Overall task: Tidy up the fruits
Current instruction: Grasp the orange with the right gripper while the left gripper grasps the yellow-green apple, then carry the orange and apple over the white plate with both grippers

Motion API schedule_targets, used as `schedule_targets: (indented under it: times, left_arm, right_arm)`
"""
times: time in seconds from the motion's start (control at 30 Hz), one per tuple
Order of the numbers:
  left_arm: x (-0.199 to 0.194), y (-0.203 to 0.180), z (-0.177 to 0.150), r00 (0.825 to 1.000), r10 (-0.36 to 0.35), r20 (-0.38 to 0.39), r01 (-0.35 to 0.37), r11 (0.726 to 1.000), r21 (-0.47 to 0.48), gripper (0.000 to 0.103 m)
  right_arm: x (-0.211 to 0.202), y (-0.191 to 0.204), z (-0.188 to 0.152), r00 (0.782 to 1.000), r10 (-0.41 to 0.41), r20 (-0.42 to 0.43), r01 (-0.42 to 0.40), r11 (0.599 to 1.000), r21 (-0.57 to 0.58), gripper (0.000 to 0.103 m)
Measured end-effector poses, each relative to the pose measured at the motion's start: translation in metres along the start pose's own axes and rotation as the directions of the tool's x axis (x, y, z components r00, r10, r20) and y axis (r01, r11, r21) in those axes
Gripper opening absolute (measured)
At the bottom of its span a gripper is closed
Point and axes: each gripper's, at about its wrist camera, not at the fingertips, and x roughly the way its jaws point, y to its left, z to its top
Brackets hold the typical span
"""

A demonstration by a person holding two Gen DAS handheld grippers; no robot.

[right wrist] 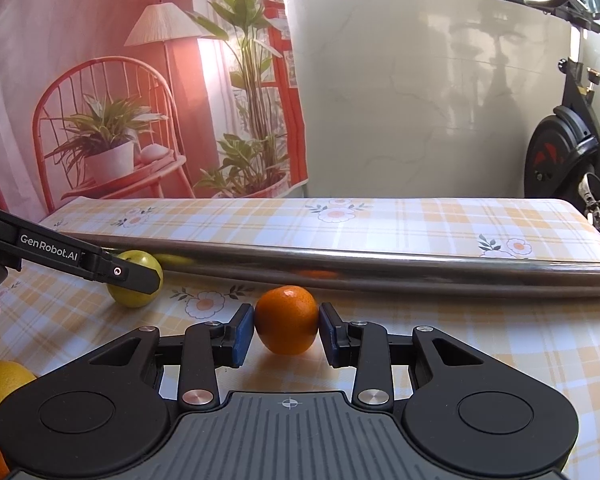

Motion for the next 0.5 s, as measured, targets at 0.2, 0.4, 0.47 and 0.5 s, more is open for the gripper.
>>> schedule_targets:
  times: [0.2, 0.4, 0.47, 0.5]
  left_arm:
    - [-0.004, -0.004, -0.002, 1.0, 0.015, 0.012, -0.015, 0.999, 0.037, 0.049]
    - [-0.022, -0.011, -0.005, 0.999, 0.024, 0.044, -0.027, 0.997, 0.069, 0.049]
    - [-0.03, -0.013, -0.006, 0.998, 0.028, 0.057, -0.033, 0.997, 0.077, 0.049]
    - [-0.033, -0.014, -0.006, 0.998, 0.031, 0.062, -0.036, 0.996, 0.08, 0.049]
  right_arm:
    - [-0.001, -0.001, 0.0, 1.0, 0.0, 0.001, 0.0, 1.0, 0.001, 0.033]
    - [-0.003, -0.001, 0.0, 1.0, -0.011, 0.007, 0.011, 1.0, 0.012, 0.033]
    - [-0.004, -0.002, -0.001, 1.0, -0.015, 0.009, 0.015, 1.0, 0.019, 0.033]
    - [-0.005, -0.002, -0.001, 1.0, -0.017, 0.011, 0.017, 1.0, 0.021, 0.033]
